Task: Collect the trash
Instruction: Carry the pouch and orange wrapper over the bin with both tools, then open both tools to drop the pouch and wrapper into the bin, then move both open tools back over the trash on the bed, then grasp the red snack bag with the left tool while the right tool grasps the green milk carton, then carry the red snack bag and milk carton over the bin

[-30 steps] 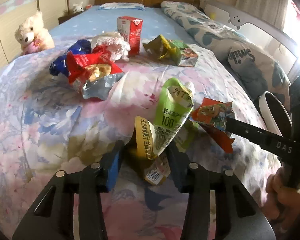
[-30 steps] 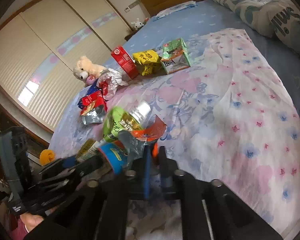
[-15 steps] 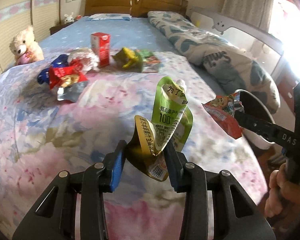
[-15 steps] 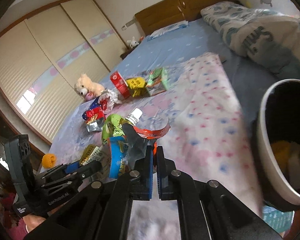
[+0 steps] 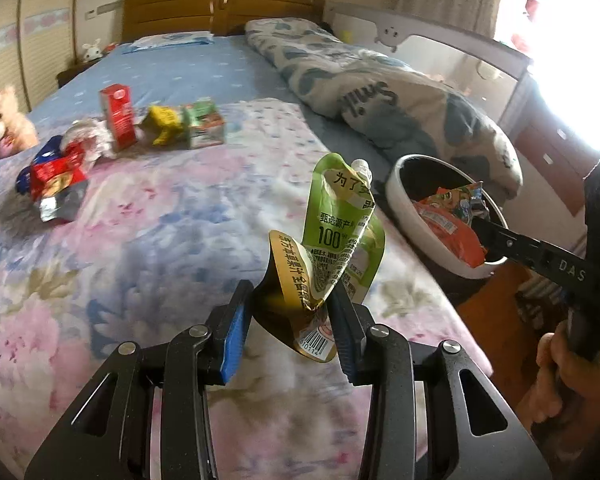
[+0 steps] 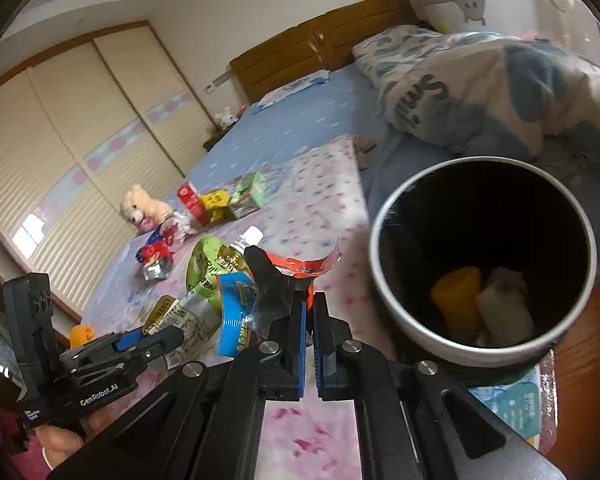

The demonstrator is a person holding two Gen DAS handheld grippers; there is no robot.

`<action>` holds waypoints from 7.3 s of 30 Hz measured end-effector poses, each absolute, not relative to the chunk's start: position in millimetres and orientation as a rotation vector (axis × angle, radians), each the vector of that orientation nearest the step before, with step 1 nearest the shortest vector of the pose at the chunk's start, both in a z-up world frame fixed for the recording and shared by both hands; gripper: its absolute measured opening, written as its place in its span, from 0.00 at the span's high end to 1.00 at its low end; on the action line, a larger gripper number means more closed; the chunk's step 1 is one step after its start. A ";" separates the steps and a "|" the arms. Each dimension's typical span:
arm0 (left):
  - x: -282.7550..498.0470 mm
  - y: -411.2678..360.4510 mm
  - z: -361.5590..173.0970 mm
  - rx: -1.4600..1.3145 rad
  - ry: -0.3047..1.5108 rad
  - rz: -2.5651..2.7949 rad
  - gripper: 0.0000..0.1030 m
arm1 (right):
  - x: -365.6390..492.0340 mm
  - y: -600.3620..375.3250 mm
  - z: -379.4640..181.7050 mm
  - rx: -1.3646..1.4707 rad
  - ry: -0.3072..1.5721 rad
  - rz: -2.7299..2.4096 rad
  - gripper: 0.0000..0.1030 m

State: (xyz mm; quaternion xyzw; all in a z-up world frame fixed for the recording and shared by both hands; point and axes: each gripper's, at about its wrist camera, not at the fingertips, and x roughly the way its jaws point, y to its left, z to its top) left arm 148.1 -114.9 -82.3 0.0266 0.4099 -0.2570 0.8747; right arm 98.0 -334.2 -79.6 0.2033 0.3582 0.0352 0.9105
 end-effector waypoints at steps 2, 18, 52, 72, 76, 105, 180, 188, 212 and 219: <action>146.2 -124.9 -80.6 0.068 0.852 -0.552 0.65 | 92.4 -343.8 -79.2 0.424 0.733 0.055 0.97; 141.3 -194.7 -78.1 0.157 0.855 -0.645 0.65 | 71.9 -397.1 -77.8 0.457 0.706 -0.050 0.97; 171.4 -271.1 -86.9 0.215 0.905 -0.691 0.65 | 94.3 -449.8 -92.9 0.465 0.764 -0.143 0.97; 177.2 -253.7 -85.5 0.133 0.940 -0.698 0.41 | 100.8 -452.9 -89.0 0.450 0.776 -0.183 0.52; 175.2 -233.3 -89.1 0.108 0.945 -0.662 0.37 | 100.3 -446.1 -84.7 0.462 0.757 -0.169 0.35; 191.5 -40.4 -109.8 -0.068 0.942 -0.278 0.33 | 164.1 -300.6 -86.5 0.406 0.777 0.116 0.24; 216.1 26.9 -119.4 -0.127 0.979 -0.223 0.99 | 241.5 -217.1 -122.4 0.214 0.901 0.204 0.32; 204.6 21.5 -105.8 -0.125 0.950 -0.236 0.99 | 261.0 -210.4 -133.8 0.151 0.914 0.159 0.57; 174.4 -102.2 -87.7 0.008 0.942 -0.490 0.99 | 126.8 -319.0 -84.1 0.351 0.768 0.051 0.57; 174.5 -132.9 -83.8 0.035 0.945 -0.545 0.99 | 111.9 -352.4 -80.9 0.377 0.750 -0.013 0.57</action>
